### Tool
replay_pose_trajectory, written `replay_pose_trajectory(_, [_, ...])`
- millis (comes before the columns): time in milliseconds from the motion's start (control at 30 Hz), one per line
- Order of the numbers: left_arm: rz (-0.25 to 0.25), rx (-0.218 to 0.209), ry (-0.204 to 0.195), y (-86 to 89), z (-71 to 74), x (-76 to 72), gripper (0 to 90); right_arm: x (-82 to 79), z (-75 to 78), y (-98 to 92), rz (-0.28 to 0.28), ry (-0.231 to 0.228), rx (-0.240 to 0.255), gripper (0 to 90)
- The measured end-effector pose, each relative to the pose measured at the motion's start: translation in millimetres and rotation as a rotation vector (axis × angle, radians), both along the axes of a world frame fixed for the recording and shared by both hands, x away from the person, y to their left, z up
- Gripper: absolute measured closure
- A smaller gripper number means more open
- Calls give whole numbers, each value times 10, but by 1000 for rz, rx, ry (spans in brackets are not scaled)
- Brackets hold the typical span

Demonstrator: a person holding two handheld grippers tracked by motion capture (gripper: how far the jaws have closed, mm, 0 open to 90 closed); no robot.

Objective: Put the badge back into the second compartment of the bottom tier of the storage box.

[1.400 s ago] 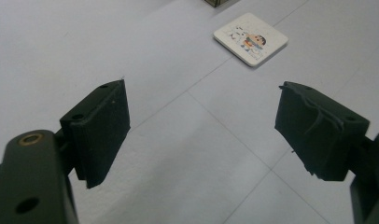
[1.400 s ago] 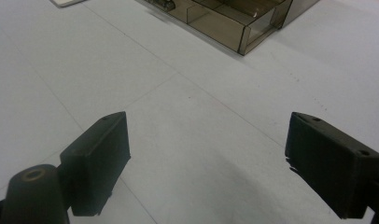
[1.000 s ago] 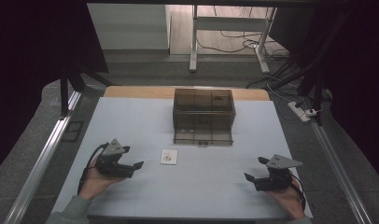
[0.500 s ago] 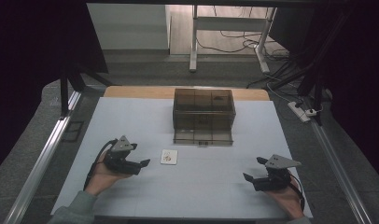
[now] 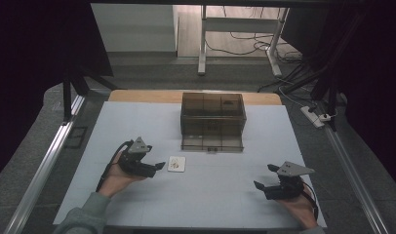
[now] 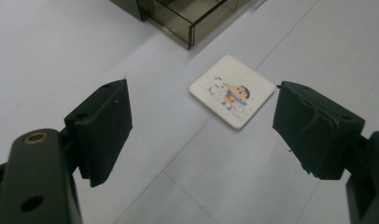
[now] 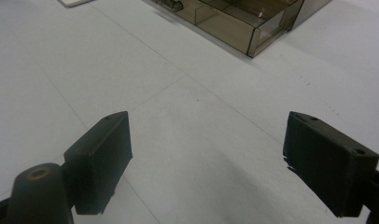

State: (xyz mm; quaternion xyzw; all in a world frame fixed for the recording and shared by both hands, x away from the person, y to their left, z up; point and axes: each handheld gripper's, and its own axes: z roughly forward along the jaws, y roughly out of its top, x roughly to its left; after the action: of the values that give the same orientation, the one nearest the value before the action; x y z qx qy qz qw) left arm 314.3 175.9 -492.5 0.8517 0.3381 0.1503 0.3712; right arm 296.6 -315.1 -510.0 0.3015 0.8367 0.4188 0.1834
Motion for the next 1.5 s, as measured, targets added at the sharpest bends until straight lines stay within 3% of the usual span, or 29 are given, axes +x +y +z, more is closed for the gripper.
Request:
replay_pose_trajectory(567, [-64,25,14,-239,7,198,200,2,-11,9,8,6,1,157])
replay_pose_trajectory(1067, [-80,55,38,-426,-56,374,199,2,-17,13,14,13,-2,157])
replay_pose_trajectory(1500, [-169,84,62,-550,-126,404,198,2,-27,31,26,20,-11,161])
